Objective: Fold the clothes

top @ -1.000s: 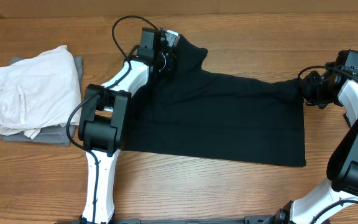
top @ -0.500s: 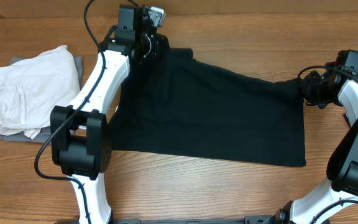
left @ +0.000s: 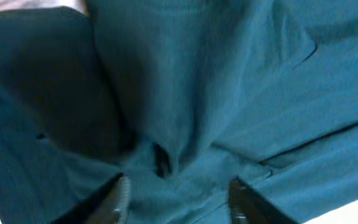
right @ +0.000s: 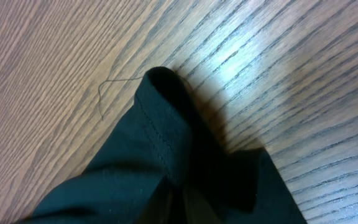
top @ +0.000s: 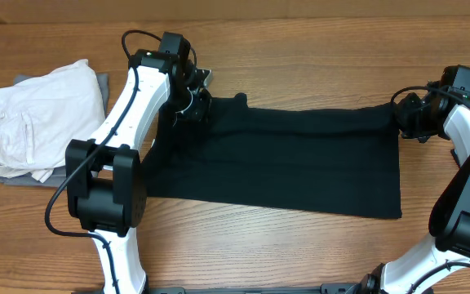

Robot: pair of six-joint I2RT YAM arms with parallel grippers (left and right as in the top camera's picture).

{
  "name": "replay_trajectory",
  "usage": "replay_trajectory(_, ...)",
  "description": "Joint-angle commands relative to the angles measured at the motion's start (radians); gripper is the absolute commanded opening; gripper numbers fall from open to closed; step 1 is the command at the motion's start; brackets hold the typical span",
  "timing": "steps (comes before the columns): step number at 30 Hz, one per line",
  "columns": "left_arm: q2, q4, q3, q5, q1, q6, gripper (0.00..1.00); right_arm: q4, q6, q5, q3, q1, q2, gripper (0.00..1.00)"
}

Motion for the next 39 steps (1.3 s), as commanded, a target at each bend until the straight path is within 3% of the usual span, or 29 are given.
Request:
replay_trajectory(1, -0.010, 0.037, 0.020, -0.027, 0.005, 0.005, 0.71, 0.009, -0.003, -0.004, 0.014, -0.004, -0.014, 0.08)
replay_trajectory(2, -0.010, 0.061, 0.027, -0.033, 0.006, 0.004, 0.91, 0.009, -0.003, -0.004, 0.014, -0.004, -0.014, 0.08)
replay_trajectory(7, -0.007, 0.262, 0.037, -0.031, 0.008, 0.015, 1.00, 0.008, -0.003, -0.004, 0.014, -0.004, -0.014, 0.08)
replay_trajectory(10, 0.006, 0.341, 0.037, -0.030, 0.007, 0.042, 0.99, 0.008, -0.003, -0.004, 0.014, -0.004, -0.014, 0.08)
replay_trajectory(16, 0.094, 0.382, 0.037, -0.005, -0.007, 0.097, 0.78, 0.005, -0.003, -0.004, 0.014, -0.004, -0.014, 0.08)
replay_trajectory(23, 0.184, 0.370, 0.037, 0.021, -0.013, 0.098, 0.71, 0.005, -0.003, -0.004, 0.014, -0.004, -0.014, 0.08)
replay_trajectory(24, 0.193, 0.370, 0.037, 0.027, -0.014, 0.097, 0.61, 0.005, -0.003, -0.004, 0.014, -0.004, -0.014, 0.08)
replay_trajectory(25, 0.196, 0.369, 0.037, 0.038, -0.014, 0.094, 0.45, 0.005, -0.002, -0.004, 0.014, -0.004, -0.014, 0.08)
replay_trajectory(27, 0.194, 0.377, 0.039, 0.064, -0.014, 0.092, 0.29, 0.005, -0.003, -0.004, 0.014, -0.004, -0.014, 0.08)
replay_trajectory(36, 0.124, 0.397, 0.086, 0.063, -0.008, 0.080, 0.26, 0.005, -0.003, -0.004, 0.014, -0.004, -0.014, 0.08)
replay_trajectory(39, 0.102, 0.391, 0.110, 0.053, -0.009, 0.080, 0.18, 0.005, -0.003, -0.004, 0.014, -0.004, -0.014, 0.09)
